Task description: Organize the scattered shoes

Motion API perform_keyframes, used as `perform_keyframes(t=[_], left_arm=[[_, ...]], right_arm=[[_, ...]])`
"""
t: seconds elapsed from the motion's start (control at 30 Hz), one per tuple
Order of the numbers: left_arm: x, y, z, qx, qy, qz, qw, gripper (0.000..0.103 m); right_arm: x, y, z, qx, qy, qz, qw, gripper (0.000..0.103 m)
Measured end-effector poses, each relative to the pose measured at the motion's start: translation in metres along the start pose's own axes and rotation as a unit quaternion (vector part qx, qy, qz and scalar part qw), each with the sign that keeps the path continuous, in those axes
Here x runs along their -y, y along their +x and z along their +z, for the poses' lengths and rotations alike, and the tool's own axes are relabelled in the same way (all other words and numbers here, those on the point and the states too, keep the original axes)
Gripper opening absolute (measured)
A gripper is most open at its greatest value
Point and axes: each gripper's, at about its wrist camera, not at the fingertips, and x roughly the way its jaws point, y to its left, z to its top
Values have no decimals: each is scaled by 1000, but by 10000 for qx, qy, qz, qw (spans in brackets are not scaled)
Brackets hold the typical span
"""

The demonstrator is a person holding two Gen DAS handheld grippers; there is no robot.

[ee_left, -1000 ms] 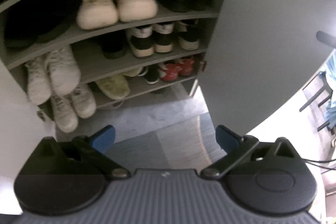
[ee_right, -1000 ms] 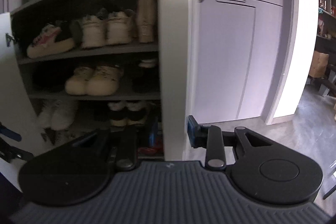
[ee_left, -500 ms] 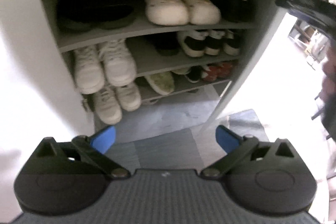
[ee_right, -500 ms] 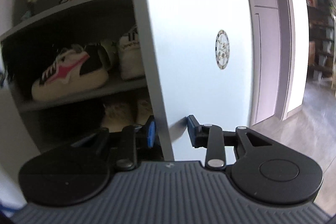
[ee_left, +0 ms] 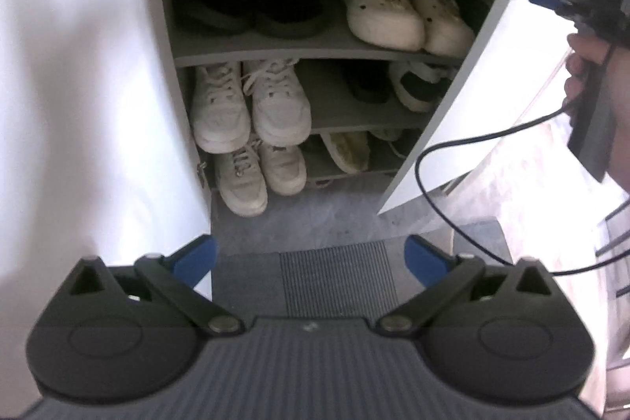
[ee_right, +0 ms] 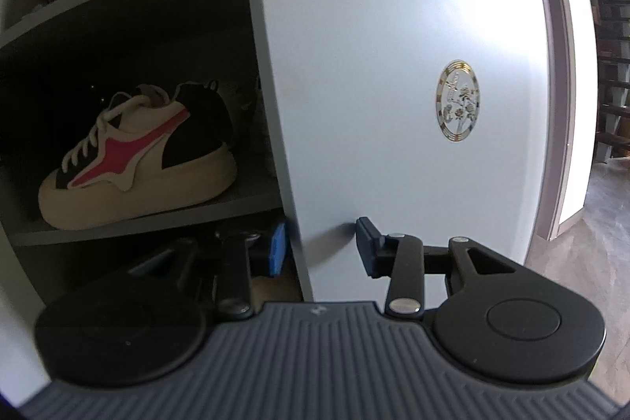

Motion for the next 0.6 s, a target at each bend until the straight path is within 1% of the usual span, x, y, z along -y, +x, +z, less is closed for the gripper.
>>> perform_keyframes(t=[0.1, 0.2, 0.27, 0.33, 0.43, 0.47, 0.5, 0.53, 0.57, 0.6], left_arm=[[8, -2, 5, 104, -75, 176, 9998, 103], [20, -1, 8, 148, -280, 488, 9983, 103], [31, -1, 8, 147, -487, 793, 9956, 103], [46, -1, 6, 146, -748, 1098, 9910, 103], [65, 2, 0, 173, -1238, 1289, 9837, 103], [70, 4, -2, 185, -1362, 1339, 9814, 103], [77, 6, -5, 195, -1530, 1392, 9782, 103], [86, 8, -9, 209, -1742, 1439, 9739, 103], [92, 9, -12, 234, -1887, 1470, 9707, 103], [98, 6, -15, 270, -1998, 1515, 9677, 103]], right_arm=[[2, 11, 3, -23, -11, 189, 9998, 40], [6, 29, 8, -60, 35, 494, 9988, 40], [10, 40, 12, -101, 50, 716, 9974, 40], [15, 49, 17, -159, 12, 946, 9954, 40], [24, 61, 24, -241, -109, 1305, 9911, 36], [30, 64, 27, -275, -192, 1410, 9894, 27], [36, 67, 30, -317, -249, 1493, 9880, 23], [43, 71, 33, -354, -312, 1592, 9861, 22], [47, 74, 35, -376, -366, 1667, 9846, 19], [52, 77, 37, -406, -440, 1791, 9820, 18]])
